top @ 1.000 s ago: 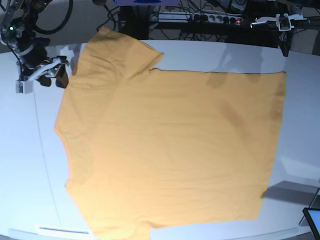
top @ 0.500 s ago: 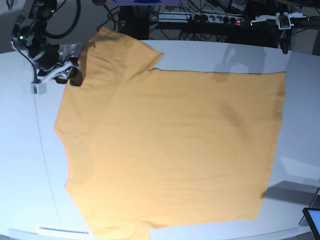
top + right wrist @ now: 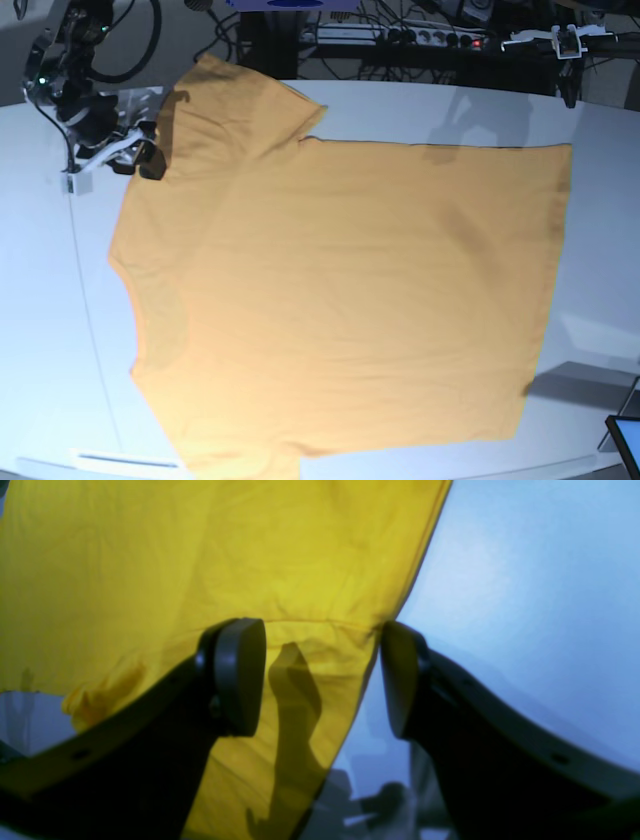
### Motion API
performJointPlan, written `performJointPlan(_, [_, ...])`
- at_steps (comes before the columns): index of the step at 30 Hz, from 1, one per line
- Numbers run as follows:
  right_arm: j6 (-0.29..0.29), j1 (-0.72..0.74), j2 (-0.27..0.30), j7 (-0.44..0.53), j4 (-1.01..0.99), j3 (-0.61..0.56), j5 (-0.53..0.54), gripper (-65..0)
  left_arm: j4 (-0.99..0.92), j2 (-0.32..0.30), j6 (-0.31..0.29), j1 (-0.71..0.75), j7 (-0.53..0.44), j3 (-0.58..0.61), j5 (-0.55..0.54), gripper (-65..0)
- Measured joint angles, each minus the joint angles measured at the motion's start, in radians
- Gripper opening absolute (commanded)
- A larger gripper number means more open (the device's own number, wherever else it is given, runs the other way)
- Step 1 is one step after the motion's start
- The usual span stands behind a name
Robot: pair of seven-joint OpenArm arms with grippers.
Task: Fold the T-shirt properly
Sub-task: 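Close the right gripper on the shirt edge by the sleeve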
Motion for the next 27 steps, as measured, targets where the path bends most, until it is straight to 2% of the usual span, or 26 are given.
performJointPlan(7, [0.001,0.019,0.068,0.006,-0.035,0.007,0.0,-30.8,0.0,-0.008,0.0,0.0,0.0,0.0,0.0,-65.0])
performJointPlan(13, [0.011,0.053,0.063,0.036,-0.102,0.008,0.027,-30.8,0.0,-0.005,-0.003,0.0,0.0,-0.031,0.0,-65.0])
performJointPlan(20, [0.011,0.049,0.024,0.049,-0.097,0.006,0.031,-30.8,0.0,-0.003,0.0,0.0,0.0,-0.062,0.0,-65.0])
performJointPlan(27, [0.018,0.015,0.021,0.049,-0.073,0.002,0.045,-30.8,0.0,-0.002,0.0,0.0,0.0,-0.055,0.0,-65.0])
